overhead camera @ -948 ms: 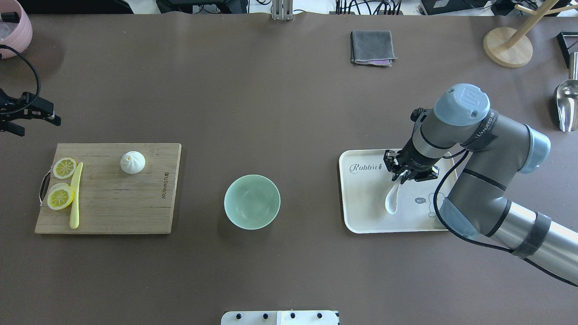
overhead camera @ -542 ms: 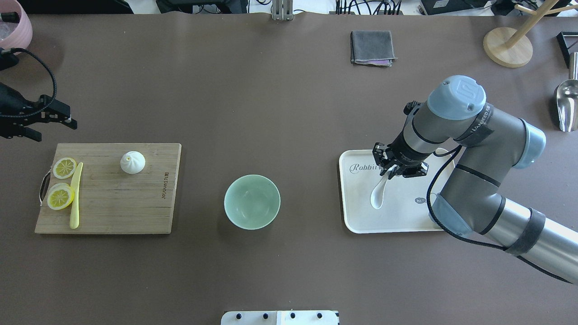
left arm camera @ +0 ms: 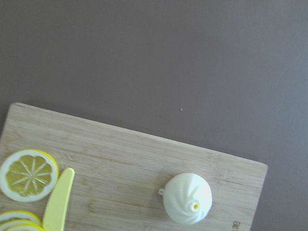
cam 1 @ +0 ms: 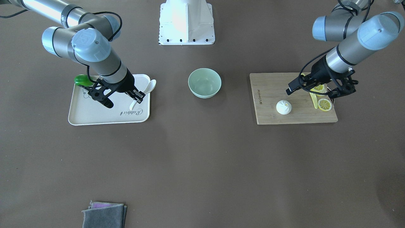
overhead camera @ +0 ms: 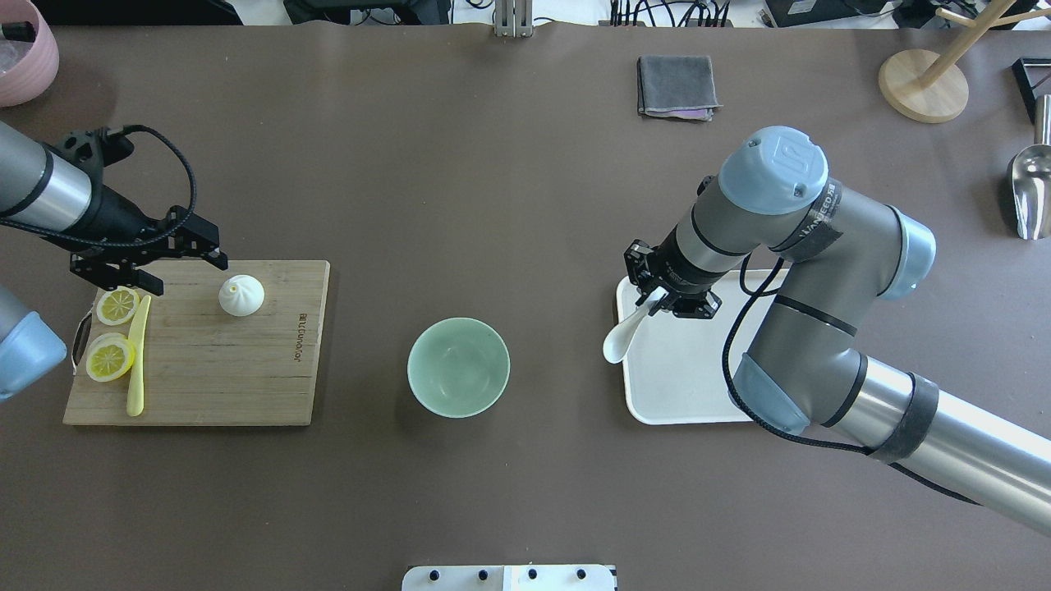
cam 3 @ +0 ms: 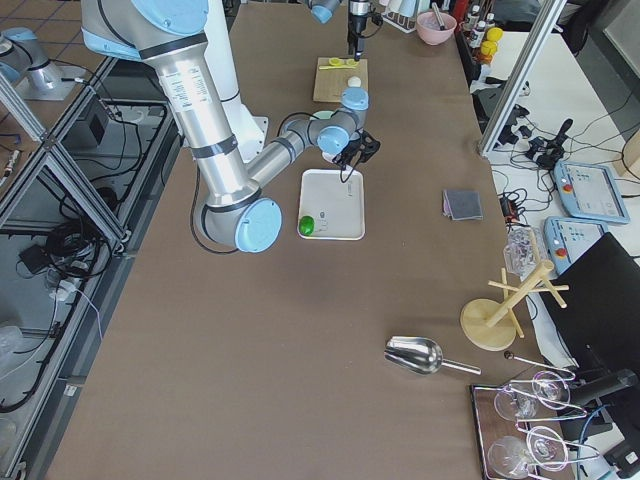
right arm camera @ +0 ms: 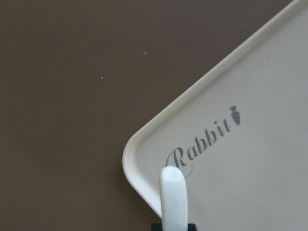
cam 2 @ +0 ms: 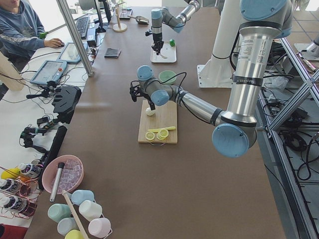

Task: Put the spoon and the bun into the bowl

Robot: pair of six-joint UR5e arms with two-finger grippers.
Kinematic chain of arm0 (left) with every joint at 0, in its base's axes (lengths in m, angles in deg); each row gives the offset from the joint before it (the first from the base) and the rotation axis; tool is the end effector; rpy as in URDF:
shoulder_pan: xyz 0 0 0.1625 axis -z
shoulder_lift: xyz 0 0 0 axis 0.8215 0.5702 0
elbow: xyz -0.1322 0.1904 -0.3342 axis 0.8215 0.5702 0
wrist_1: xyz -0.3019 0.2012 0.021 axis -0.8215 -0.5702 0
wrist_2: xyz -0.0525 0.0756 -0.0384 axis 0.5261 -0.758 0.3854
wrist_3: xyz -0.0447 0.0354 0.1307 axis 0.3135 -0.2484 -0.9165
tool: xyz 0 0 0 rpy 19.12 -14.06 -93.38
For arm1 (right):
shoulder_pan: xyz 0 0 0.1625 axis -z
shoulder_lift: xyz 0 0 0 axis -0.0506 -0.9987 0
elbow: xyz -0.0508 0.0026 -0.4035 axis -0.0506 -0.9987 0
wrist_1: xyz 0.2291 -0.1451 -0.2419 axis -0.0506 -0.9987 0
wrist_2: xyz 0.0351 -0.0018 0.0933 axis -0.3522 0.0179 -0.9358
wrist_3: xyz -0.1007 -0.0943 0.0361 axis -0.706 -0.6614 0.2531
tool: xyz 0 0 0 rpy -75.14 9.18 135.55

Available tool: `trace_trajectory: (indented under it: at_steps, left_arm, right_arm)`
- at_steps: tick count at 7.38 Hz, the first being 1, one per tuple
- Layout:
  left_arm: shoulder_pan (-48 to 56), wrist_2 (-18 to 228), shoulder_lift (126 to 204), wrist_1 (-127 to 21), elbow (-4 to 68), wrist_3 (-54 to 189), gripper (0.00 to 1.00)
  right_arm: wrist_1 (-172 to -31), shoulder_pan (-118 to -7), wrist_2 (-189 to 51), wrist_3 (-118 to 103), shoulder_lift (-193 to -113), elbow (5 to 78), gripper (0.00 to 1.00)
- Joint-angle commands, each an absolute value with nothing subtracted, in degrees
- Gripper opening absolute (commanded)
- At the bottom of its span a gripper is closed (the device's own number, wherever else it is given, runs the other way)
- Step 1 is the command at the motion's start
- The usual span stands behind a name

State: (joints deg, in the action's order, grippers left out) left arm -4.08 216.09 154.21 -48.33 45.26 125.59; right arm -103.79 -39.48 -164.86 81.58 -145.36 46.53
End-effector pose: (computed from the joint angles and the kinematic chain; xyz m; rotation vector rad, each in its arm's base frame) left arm 0.2970 -0.4271 0.4352 -0.1619 1.0162 -0.2442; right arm -0.4612 -0.4222 0.3401 -0.3310 -0.8856 0.6403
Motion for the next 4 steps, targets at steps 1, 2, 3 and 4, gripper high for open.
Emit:
trace_trajectory:
  at_steps: [1, 2, 3, 4]
  left_arm:
    - [-9.26, 210.71, 154.4, -48.3, 44.98, 126.82, 0.98]
    - [-8.75, 210.61, 154.14, -48.3, 44.45, 124.12, 0.98]
    - [-8.48, 210.61, 153.35, -48.3, 43.93, 122.27, 0.98]
    - [-7.43, 210.52, 153.43, -48.3, 42.27, 120.86, 0.98]
  right_arm:
    - [-103.96, -36.22, -159.44, 93.26, -140.67, 46.84, 0.0]
    - [-107.09, -35.69, -158.9, 98.54, -136.64, 47.02, 0.0]
    - [-111.91, -33.42, -155.76, 99.11, -132.33, 46.93, 0.0]
    - [-113.18, -31.92, -153.82, 99.38, -131.07, 47.02, 0.0]
